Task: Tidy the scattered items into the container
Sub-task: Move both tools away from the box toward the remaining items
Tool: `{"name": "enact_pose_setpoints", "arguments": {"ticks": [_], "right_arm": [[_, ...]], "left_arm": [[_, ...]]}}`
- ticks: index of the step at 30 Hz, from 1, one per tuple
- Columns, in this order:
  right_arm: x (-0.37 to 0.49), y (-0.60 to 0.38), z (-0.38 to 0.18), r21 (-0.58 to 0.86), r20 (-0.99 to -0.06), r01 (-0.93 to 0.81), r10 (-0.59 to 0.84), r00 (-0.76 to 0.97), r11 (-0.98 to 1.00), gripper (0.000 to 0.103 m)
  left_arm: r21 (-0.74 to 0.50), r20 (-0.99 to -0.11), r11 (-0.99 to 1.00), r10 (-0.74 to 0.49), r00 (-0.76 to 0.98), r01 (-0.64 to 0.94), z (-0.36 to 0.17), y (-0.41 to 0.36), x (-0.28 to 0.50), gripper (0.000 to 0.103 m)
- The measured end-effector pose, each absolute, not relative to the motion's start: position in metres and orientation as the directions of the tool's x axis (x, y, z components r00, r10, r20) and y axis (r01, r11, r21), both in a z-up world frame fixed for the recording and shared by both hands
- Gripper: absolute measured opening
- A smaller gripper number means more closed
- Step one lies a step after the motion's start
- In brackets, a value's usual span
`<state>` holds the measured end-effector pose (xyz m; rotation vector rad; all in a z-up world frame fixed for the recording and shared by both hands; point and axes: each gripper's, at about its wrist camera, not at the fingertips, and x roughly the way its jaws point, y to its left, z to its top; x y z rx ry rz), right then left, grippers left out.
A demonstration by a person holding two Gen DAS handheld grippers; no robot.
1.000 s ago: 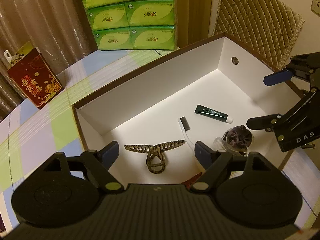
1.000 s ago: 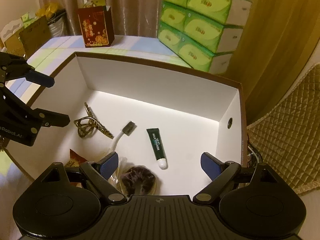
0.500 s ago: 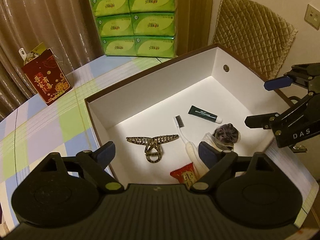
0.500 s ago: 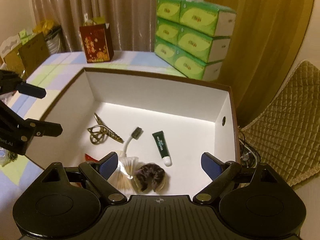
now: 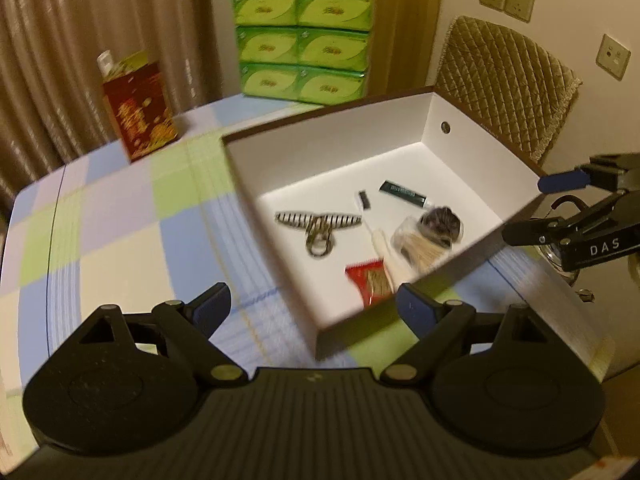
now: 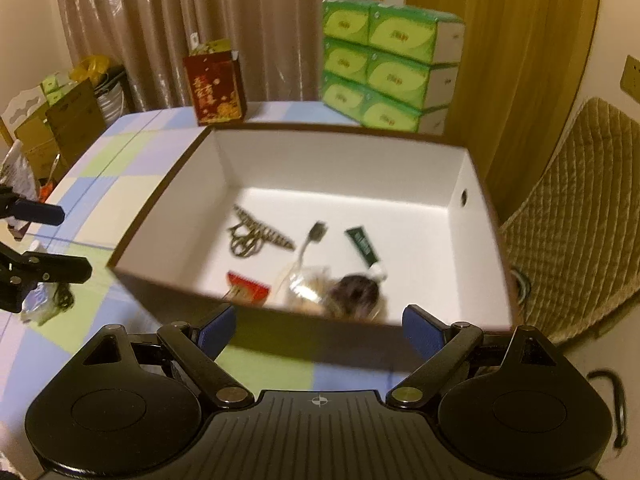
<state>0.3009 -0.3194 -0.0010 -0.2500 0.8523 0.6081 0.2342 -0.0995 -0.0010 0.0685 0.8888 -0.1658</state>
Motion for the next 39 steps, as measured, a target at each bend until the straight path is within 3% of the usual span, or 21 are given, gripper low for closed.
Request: {"name": "enact_pose_setpoints", "arguments": {"ticks": [17,39], "right_arm": [[0.225,-0.262,-0.043,0.113,-0.818,-0.632,0.432,0.379,0.767,0.088],[0.184,-0.183,-0.071,0.083,-0.831,-0.728,0.450,0.326,0.681,0.088]], "left_arm": [[-0.036,-0.824,0.999,-0.044,0.565,0.026,-0.038,-0.037,0.127,0.087],[0.005,-0.832,0.994,0.064,0.551,-0.107,-0.052,0.043,0.078,0.085]]}}
